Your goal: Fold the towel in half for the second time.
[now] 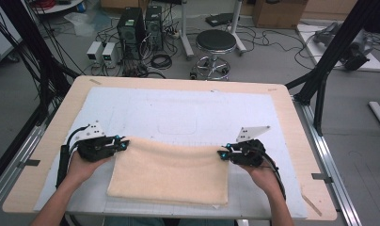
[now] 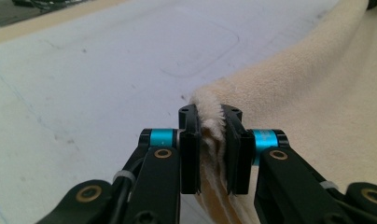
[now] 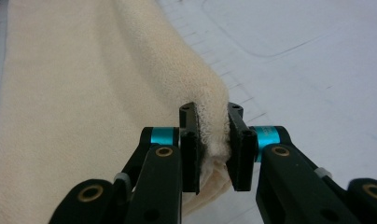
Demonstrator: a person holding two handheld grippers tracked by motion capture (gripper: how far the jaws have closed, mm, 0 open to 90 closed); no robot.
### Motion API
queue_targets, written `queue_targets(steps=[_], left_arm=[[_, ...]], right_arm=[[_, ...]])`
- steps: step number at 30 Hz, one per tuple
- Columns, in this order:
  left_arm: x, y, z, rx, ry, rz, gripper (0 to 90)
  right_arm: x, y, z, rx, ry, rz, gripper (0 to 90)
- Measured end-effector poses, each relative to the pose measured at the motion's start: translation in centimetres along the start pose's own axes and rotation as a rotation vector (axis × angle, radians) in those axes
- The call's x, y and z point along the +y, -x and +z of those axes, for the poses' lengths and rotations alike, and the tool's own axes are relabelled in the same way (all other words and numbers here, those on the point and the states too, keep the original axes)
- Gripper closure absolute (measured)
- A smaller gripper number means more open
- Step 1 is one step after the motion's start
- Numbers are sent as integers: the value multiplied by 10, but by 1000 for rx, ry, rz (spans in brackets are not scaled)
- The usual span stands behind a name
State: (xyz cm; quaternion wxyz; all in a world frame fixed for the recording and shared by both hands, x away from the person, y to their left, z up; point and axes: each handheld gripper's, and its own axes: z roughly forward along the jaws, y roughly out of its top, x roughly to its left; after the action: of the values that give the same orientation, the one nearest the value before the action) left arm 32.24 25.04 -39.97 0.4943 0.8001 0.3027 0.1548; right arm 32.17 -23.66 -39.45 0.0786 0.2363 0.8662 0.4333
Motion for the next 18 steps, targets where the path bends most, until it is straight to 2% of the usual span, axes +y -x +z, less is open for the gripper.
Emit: queue_targets(steps=[3,6,11,16,18], left_arm=[[7,-5,5,34,20,-1,783],[13,-12,12,63,4,2,783],[23,-24,31,140,-8,-6,783],[26,-38,49,165,-18,-24,783],[26,-43,56,179,-39,-33,782]], right_arm=[[8,7,-1,-28,13,3,784],[15,16,1,-52,13,10,784],[23,35,14,-99,4,27,783],[29,56,26,-132,-5,54,783],[32,65,30,-150,0,70,780]])
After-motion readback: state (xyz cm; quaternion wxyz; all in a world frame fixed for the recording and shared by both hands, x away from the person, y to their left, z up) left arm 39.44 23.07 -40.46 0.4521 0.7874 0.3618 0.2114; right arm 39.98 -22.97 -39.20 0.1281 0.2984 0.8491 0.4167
